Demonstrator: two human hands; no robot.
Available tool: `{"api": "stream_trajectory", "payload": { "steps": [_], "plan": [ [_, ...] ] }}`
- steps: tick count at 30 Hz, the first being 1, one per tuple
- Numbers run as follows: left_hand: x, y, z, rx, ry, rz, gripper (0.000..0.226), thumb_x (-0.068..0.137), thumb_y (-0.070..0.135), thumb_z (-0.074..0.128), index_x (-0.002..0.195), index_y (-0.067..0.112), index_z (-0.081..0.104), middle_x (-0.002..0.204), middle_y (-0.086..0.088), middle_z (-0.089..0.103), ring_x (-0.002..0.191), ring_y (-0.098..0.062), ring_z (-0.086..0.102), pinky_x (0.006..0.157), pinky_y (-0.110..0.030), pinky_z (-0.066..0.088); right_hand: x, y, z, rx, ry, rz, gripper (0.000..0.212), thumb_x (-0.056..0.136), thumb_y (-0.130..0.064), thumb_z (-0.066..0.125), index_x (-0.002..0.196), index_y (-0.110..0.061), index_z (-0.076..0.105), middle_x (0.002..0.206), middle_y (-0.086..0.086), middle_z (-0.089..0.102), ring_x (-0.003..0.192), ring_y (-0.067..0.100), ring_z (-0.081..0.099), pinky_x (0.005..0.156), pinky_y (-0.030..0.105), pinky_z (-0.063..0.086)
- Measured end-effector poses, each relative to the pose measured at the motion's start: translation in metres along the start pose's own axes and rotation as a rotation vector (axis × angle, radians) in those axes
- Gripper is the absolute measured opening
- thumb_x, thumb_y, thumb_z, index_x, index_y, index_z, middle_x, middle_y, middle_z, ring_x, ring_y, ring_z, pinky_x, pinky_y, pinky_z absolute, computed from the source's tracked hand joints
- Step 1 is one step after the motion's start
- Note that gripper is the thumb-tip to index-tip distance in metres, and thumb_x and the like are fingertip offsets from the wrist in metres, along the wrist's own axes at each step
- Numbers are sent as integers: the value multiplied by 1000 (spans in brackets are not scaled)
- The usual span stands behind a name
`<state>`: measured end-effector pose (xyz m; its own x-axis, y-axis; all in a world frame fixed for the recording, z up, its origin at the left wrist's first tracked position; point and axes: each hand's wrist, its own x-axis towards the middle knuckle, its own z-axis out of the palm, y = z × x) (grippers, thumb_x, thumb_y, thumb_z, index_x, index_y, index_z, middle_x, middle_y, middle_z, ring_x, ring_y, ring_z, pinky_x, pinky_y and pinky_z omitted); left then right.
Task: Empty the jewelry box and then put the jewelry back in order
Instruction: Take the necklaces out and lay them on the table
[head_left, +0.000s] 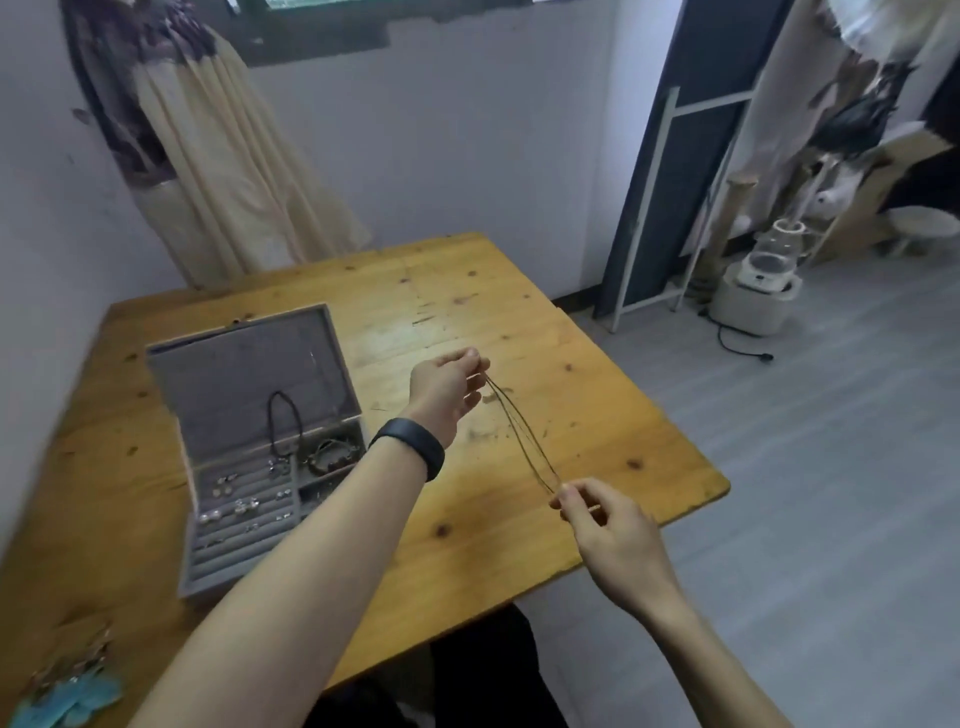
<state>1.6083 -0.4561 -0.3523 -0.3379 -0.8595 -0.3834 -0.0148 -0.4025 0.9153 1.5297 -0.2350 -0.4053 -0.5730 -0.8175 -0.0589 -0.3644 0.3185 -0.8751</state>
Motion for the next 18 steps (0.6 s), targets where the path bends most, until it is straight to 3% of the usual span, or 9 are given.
{"api": "stream_trajectory", "payload": {
  "steps": [4,6,8,10,14,18],
  "plan": [
    [30,-8,27,324,34,199,19,96,21,63,113,14,67,88,5,74,76,-12,64,56,-20,48,13,20,-12,-188,108,-19,17,100,-40,54,85,-44,62,90,-19,63,85,-5,58,69,16,42],
    [44,-9,37,508,49,296,16,94,23,64,109,19,68,88,6,74,80,-9,66,46,-14,46,18,29,-13,-278,140,-51,10,98,-41,57,92,-39,65,87,-21,64,85,1,57,69,19,43],
    [58,-12,44,655,44,374,14,93,24,65,107,21,68,88,6,74,83,-7,67,45,-13,46,23,35,-11,-332,166,-67,10,96,-43,59,94,-35,64,79,-19,62,81,5,56,61,17,40],
    [72,-18,47,765,23,422,14,94,25,65,107,22,68,91,6,73,80,-5,67,50,-18,50,27,40,-9,-348,206,-90,11,95,-42,61,91,-33,64,76,-20,60,76,6,54,58,14,37],
    [97,-32,49,980,-20,488,11,94,28,65,104,27,68,96,7,70,84,-12,67,75,-34,57,36,48,-2,-397,275,-123,7,92,-36,68,90,-29,69,84,-18,64,79,8,51,64,10,33],
    [104,-46,49,1182,-64,599,13,94,24,61,103,29,69,101,5,70,98,-19,62,80,-39,54,38,53,1,-399,321,-132,5,86,-30,76,87,-27,73,87,-13,62,84,11,51,70,19,40]
  ]
}}
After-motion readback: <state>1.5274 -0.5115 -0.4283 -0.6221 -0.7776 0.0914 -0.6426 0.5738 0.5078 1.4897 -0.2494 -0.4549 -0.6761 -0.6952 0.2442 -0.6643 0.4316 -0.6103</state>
